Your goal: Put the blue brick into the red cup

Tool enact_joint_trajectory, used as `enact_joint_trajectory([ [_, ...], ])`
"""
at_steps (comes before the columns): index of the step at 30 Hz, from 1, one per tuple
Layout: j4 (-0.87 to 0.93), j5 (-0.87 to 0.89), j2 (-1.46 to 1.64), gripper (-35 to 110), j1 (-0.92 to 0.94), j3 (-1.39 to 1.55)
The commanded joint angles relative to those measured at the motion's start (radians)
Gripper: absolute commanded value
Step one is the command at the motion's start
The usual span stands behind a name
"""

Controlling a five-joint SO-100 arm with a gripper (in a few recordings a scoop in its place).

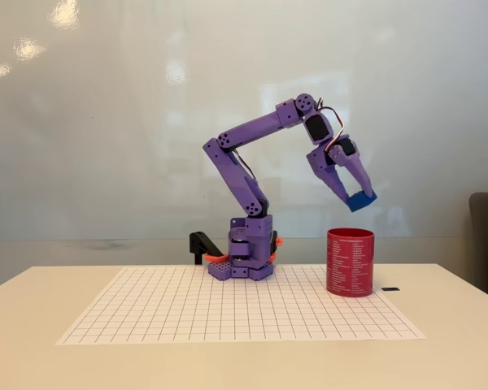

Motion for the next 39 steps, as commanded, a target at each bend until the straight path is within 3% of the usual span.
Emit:
enact_joint_trajectory([
  [1,0.0,0.003,0.055,0,0.008,0.011],
  [20,0.011,-0.006,0.071,0,0.04,0.081],
  [25,0.034,0.032,0.06,41,0.046,0.086],
  [27,0.034,0.032,0.067,45,0.048,0.084],
  [38,0.031,0.026,0.058,44,0.054,0.083],
  [39,0.021,0.015,0.058,27,0.055,0.083],
])
